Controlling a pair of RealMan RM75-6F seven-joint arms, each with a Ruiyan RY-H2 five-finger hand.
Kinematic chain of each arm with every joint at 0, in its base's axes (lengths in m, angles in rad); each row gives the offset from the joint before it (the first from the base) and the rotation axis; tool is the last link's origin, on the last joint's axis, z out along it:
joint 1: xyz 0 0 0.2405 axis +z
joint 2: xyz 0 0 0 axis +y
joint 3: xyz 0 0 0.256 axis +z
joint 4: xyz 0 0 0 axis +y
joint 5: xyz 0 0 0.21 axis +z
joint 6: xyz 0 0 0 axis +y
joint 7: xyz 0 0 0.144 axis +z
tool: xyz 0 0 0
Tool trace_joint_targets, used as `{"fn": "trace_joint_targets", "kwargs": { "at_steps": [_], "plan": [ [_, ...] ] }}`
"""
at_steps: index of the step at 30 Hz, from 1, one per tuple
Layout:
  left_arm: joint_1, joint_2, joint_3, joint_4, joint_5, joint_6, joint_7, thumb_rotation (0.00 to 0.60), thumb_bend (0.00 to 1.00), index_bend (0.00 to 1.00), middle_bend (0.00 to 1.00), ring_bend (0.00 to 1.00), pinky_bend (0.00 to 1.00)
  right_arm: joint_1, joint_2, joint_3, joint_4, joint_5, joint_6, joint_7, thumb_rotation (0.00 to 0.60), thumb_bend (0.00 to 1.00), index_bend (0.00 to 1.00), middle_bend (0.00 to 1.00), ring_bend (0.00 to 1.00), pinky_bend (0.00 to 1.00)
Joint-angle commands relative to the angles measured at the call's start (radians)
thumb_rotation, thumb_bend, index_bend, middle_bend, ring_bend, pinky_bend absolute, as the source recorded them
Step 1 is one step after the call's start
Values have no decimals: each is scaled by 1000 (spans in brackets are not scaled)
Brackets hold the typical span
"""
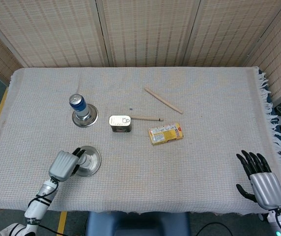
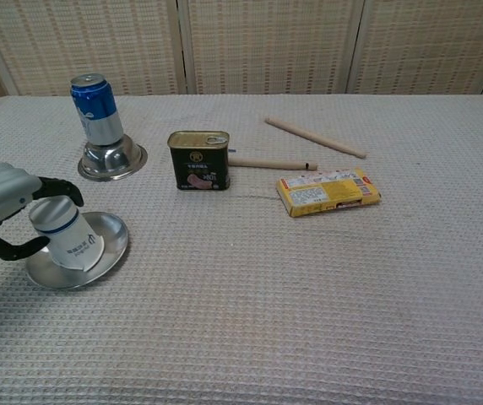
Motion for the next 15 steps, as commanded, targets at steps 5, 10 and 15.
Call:
{"fn": "trace_joint_targets", "kwargs": {
  "at_steps": [5,10,15],
  "plan": [
    [-9,30,20,-22,41,-3,-27,600,529,492,586,893,1000,1,0,0,-2,3,-4,-4,559,172,0,0,0,0],
    [1,0,-1,33,13,30,57,600,533,496,588,892,1000,-1,2,1,-2,3,1,-2,559,173,0,0,0,0],
    [5,3,-11,13,-62,1,138,600,539,498,593,892,1000,1,1,0,-2,4,-5,-4,557,173,0,0,0,0]
  ]
}}
